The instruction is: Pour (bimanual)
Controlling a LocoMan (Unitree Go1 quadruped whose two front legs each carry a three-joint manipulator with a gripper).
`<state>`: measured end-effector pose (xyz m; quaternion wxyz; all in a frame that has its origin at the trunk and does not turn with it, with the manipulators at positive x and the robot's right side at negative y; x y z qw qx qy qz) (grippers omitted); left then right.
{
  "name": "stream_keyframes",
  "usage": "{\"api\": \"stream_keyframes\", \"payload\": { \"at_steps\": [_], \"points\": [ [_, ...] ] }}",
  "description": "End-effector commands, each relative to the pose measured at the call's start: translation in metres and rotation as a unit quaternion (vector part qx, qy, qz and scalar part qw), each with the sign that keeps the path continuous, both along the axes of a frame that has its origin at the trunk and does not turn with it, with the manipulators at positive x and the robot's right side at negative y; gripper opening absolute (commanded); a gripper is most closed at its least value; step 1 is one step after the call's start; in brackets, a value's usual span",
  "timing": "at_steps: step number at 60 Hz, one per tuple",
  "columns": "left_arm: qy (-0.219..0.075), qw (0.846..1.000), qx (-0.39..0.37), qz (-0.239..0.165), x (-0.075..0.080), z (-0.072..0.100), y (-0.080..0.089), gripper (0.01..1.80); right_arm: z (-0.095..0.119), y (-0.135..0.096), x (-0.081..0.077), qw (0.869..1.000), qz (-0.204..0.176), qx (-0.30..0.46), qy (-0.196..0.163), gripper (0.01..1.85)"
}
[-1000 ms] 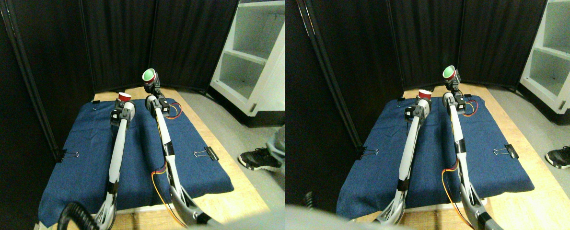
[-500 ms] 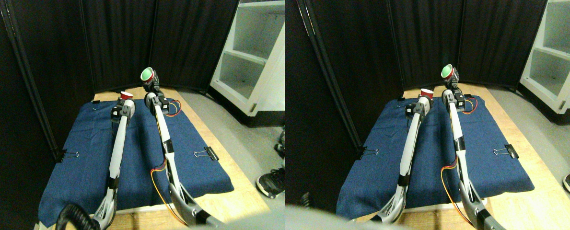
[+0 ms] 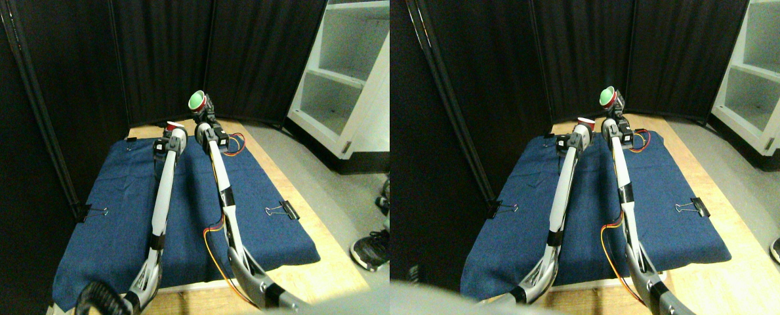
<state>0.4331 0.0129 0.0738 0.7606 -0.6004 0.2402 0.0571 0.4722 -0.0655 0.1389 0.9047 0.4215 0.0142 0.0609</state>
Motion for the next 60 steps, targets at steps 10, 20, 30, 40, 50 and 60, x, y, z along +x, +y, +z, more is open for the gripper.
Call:
{"api": "stream_keyframes", "payload": {
  "at_steps": [10,20,30,40,50,60],
  "points": [
    [-0.011,1.0,-0.002,-0.004,0.0,0.005,-0.007,0.33,0.017,0.011,-0.002,0.999,0.022,-0.035,-0.027,0.33],
    [-0.01,1.0,-0.005,-0.012,0.0,0.006,-0.007,0.33,0.019,0.015,-0.004,0.997,0.026,-0.061,-0.025,0.33],
    [-0.008,0.999,-0.012,-0.033,-0.001,0.005,-0.006,0.33,0.017,0.017,-0.005,0.995,0.044,-0.088,-0.035,0.33],
    [-0.011,0.999,-0.014,-0.041,-0.002,0.002,-0.005,0.33,0.017,0.015,-0.007,0.994,0.039,-0.095,-0.036,0.33],
    [-0.017,0.999,-0.021,-0.043,-0.003,0.004,-0.006,0.33,0.016,0.015,-0.011,0.994,0.032,-0.104,-0.03,0.33],
    [-0.019,0.998,-0.032,-0.052,-0.003,0.009,-0.006,0.33,0.015,0.014,-0.014,0.993,0.034,-0.113,-0.028,0.33]
  ]
}}
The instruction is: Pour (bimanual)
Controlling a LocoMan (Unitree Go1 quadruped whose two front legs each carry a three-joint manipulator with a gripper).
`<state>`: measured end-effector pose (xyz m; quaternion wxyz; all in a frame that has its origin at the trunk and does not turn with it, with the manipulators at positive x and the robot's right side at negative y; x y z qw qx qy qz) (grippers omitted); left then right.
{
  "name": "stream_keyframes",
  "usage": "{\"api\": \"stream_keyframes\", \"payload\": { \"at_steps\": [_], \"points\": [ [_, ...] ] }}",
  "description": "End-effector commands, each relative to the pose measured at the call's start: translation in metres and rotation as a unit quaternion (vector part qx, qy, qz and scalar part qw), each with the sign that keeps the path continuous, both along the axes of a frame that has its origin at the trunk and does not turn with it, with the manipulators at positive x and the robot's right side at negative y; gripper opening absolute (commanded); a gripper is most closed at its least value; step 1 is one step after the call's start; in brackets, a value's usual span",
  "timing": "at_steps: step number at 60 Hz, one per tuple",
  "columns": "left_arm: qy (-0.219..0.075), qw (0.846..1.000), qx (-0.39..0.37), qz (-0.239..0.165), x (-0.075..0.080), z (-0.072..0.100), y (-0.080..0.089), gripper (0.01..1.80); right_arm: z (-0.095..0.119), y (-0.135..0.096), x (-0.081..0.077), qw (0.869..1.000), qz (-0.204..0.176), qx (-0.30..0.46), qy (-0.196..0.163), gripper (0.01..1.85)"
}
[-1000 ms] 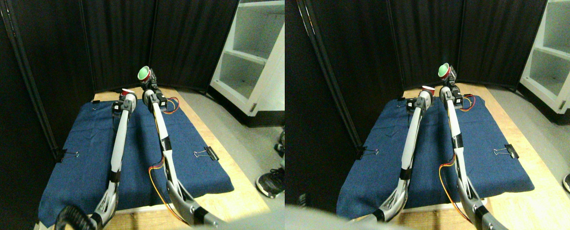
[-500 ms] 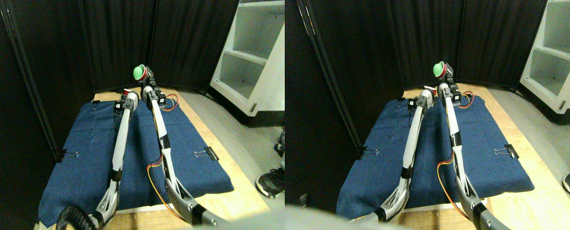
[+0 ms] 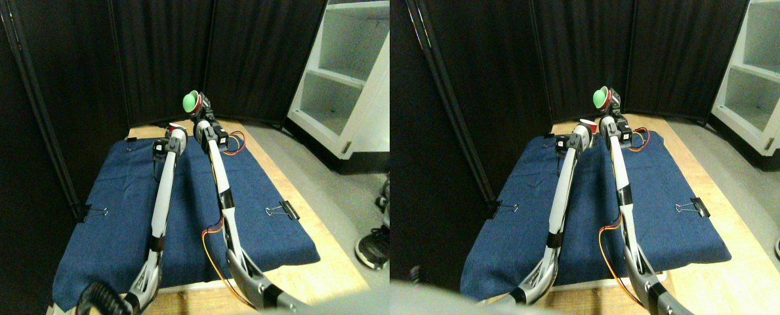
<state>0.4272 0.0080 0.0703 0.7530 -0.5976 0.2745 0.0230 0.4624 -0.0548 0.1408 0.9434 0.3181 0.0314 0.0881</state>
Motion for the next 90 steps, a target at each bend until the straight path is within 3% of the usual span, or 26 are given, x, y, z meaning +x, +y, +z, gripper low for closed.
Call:
{"api": "stream_keyframes", "payload": {
  "at_steps": [1,10,34,52,65,71,90],
  "points": [
    [-0.026,0.999,-0.019,-0.006,0.002,0.013,-0.001,0.33,0.014,0.003,-0.005,1.0,0.008,-0.006,-0.025,0.33],
    [-0.026,0.999,-0.019,-0.014,0.003,0.017,-0.002,0.33,0.017,0.005,-0.01,0.999,0.021,-0.021,-0.033,0.33],
    [-0.028,0.999,-0.024,-0.021,-0.001,0.026,-0.005,0.33,0.018,0.01,-0.016,0.997,0.009,-0.068,-0.036,0.33],
    [-0.023,0.999,-0.027,-0.024,-0.003,0.028,-0.008,0.33,0.016,0.005,-0.012,0.996,0.005,-0.075,-0.043,0.33],
    [-0.019,0.999,-0.03,-0.026,-0.001,0.027,-0.012,0.33,0.017,0.003,-0.011,0.99,0.0,-0.128,-0.054,0.33],
    [-0.017,0.999,-0.028,-0.02,-0.001,0.025,-0.014,0.33,0.018,0.001,-0.009,0.99,0.017,-0.126,-0.059,0.33],
    [-0.015,0.999,-0.029,-0.018,0.002,0.024,-0.015,0.33,0.019,-0.002,-0.004,0.986,0.021,-0.149,-0.071,0.33]
  ]
}}
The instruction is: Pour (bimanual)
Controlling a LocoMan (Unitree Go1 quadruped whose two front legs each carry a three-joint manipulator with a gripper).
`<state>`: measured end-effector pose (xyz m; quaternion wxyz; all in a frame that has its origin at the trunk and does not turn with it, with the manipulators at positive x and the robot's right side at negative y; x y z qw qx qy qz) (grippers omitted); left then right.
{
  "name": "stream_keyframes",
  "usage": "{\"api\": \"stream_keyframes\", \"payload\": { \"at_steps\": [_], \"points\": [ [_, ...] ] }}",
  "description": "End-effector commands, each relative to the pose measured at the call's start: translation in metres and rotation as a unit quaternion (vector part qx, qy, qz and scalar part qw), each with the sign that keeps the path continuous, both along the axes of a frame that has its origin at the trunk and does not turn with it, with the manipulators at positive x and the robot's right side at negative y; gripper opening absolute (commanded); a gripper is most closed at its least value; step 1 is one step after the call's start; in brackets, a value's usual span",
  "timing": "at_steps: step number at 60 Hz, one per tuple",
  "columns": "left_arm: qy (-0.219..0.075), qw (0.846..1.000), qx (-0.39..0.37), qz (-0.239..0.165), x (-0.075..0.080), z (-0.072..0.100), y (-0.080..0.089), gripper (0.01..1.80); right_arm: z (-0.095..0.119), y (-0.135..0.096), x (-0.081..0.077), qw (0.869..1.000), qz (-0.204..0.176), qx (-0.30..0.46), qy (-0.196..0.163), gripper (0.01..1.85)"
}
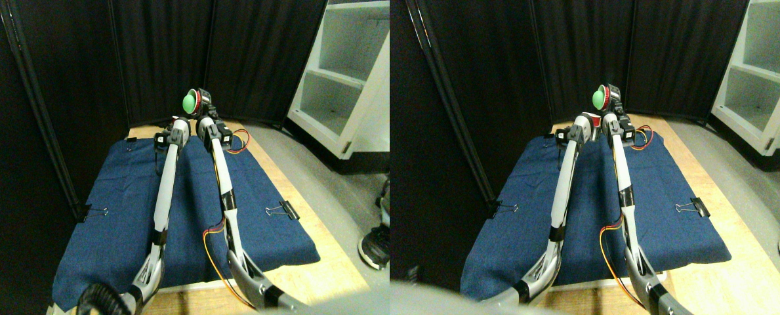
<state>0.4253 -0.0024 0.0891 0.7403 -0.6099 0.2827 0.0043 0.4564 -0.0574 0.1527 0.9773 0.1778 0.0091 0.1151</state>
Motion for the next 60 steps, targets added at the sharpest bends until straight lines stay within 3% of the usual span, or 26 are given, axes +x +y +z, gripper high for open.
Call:
{"api": "stream_keyframes", "payload": {
  "at_steps": [1,5,11,28,60],
  "points": [
    [-0.012,1.0,-0.007,-0.003,0.0041,0.0052,-0.0051,0.33,0.0068,0.0008,0.0025,0.999,0.004,-0.012,-0.03,0.33],
    [-0.012,1.0,-0.006,-0.001,0.005,0.0049,-0.0059,0.33,0.0072,0.0023,0.0003,0.999,-0.014,-0.022,-0.029,0.33],
    [-0.011,1.0,-0.006,-0.001,0.0052,0.0042,-0.0066,0.33,0.0079,0.0032,-0.0009,0.999,-0.01,-0.034,-0.032,0.33],
    [-0.007,1.0,-0.009,0.004,0.0063,0.0031,-0.0062,0.33,0.0066,0.0043,0.0018,0.998,0.028,-0.045,-0.043,0.33],
    [-0.005,1.0,-0.007,0.002,0.0084,-0.0006,-0.0043,0.33,0.0067,0.007,0.0063,0.989,0.063,-0.114,-0.068,0.33]
  ]
}}
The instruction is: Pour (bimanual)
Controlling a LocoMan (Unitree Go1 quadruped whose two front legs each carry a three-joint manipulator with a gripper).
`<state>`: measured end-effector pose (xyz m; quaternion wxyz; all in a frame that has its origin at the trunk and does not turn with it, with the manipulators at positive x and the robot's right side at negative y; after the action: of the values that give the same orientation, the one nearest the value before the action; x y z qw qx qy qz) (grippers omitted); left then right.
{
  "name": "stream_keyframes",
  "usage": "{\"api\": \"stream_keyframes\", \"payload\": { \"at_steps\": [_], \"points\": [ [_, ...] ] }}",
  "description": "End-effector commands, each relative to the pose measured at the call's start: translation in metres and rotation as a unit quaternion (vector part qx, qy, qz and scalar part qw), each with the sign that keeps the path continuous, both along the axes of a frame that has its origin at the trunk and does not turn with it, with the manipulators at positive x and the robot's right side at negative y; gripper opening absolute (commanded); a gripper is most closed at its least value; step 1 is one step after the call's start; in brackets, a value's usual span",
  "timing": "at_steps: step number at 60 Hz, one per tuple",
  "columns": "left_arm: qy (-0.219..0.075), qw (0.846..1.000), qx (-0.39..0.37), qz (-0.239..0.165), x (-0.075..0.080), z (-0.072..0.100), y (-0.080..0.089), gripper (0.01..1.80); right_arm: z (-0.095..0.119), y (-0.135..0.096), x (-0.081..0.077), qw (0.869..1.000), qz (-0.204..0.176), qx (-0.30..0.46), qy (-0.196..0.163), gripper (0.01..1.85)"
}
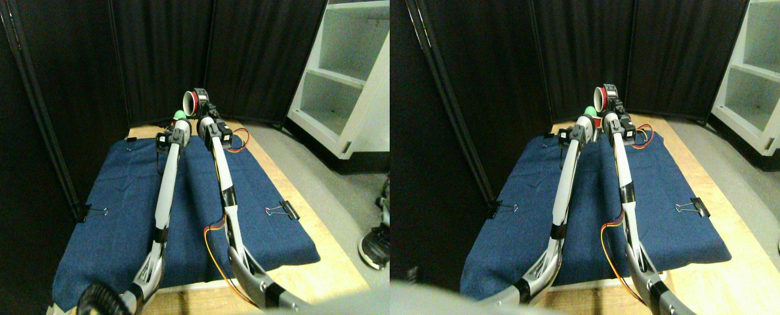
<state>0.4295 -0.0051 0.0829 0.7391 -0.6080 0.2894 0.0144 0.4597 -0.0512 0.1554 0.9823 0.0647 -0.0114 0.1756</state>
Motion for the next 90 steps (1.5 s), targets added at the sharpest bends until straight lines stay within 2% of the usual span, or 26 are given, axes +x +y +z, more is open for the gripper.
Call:
{"api": "stream_keyframes", "payload": {
  "at_steps": [1,13,15,17,21,22,23,27,29,38,44,48,51,53,57,64,69,73,79,86,87,90],
  "points": [
    [-0.017,1.0,-0.009,0.001,0.004,0.005,-0.002,0.33,0.004,0.001,0.003,1.0,0.008,-0.005,-0.022,0.33],
    [-0.021,1.0,-0.002,-0.001,0.004,0.005,0.0,0.33,0.002,-0.001,0.003,1.0,-0.029,0.006,-0.006,0.33],
    [-0.021,1.0,-0.001,-0.001,0.004,0.005,0.001,0.33,0.001,-0.002,0.004,0.999,-0.043,0.026,-0.001,0.33],
    [-0.023,1.0,0.0,-0.001,0.003,0.006,0.001,0.33,0.0,-0.004,0.005,0.998,-0.038,0.048,-0.007,0.33],
    [-0.025,1.0,0.001,-0.008,0.003,0.006,0.003,0.33,0.0,-0.007,0.005,0.992,-0.07,0.109,0.002,0.33],
    [-0.025,1.0,0.001,-0.008,0.003,0.006,0.003,0.33,0.0,-0.007,0.005,0.992,-0.07,0.109,0.002,0.33],
    [-0.026,1.0,0.003,-0.008,0.003,0.007,0.003,0.33,0.0,-0.007,0.004,0.99,-0.088,0.114,0.008,0.33],
    [-0.027,1.0,0.004,-0.008,0.003,0.007,0.004,0.33,-0.001,-0.009,0.004,0.987,-0.094,0.131,0.007,0.33],
    [-0.028,1.0,0.005,-0.01,0.002,0.008,0.004,0.33,-0.001,-0.01,0.004,0.983,-0.109,0.144,0.009,0.33],
    [-0.028,1.0,0.006,-0.011,0.003,0.007,0.007,0.33,-0.001,-0.016,0.006,0.977,-0.095,0.192,0.013,0.33],
    [-0.031,0.999,0.008,-0.012,0.003,0.005,0.008,0.33,-0.001,-0.02,0.009,0.965,-0.102,0.24,0.015,0.33],
    [-0.035,0.999,0.012,-0.011,0.003,0.003,0.009,0.33,-0.003,-0.024,0.012,0.947,-0.096,0.306,0.025,0.33],
    [-0.035,0.999,0.011,-0.011,0.003,0.001,0.012,0.33,-0.006,-0.027,0.011,0.941,-0.116,0.316,0.03,0.33],
    [-0.036,0.999,0.011,-0.012,0.004,0.0,0.015,0.33,-0.007,-0.029,0.011,0.937,-0.112,0.331,0.033,0.33],
    [-0.045,0.999,0.018,-0.008,0.004,-0.003,0.02,0.33,-0.009,-0.033,0.012,0.936,-0.113,0.333,0.032,0.33],
    [-0.048,0.998,0.027,0.0,0.002,-0.007,0.031,0.33,-0.013,-0.042,0.012,0.923,-0.115,0.365,0.031,0.33],
    [-0.055,0.998,0.032,0.005,0.001,-0.012,0.041,0.33,-0.018,-0.05,0.012,0.913,-0.118,0.389,0.033,0.33],
    [-0.058,0.998,0.026,0.019,0.0,-0.018,0.047,0.33,-0.025,-0.055,0.011,0.897,-0.133,0.42,0.035,0.33],
    [-0.058,0.998,0.031,0.023,0.0,-0.026,0.053,0.33,-0.032,-0.06,0.009,0.897,-0.123,0.422,0.037,0.33],
    [-0.061,0.997,0.037,0.034,-0.001,-0.036,0.059,0.33,-0.044,-0.067,0.007,0.887,-0.131,0.44,0.043,0.33],
    [-0.063,0.997,0.038,0.039,-0.001,-0.038,0.061,0.33,-0.047,-0.067,0.007,0.882,-0.133,0.449,0.048,0.33],
    [-0.067,0.996,0.04,0.043,-0.002,-0.04,0.062,0.33,-0.05,-0.069,0.006,0.881,-0.136,0.45,0.047,0.33]
  ]
}}
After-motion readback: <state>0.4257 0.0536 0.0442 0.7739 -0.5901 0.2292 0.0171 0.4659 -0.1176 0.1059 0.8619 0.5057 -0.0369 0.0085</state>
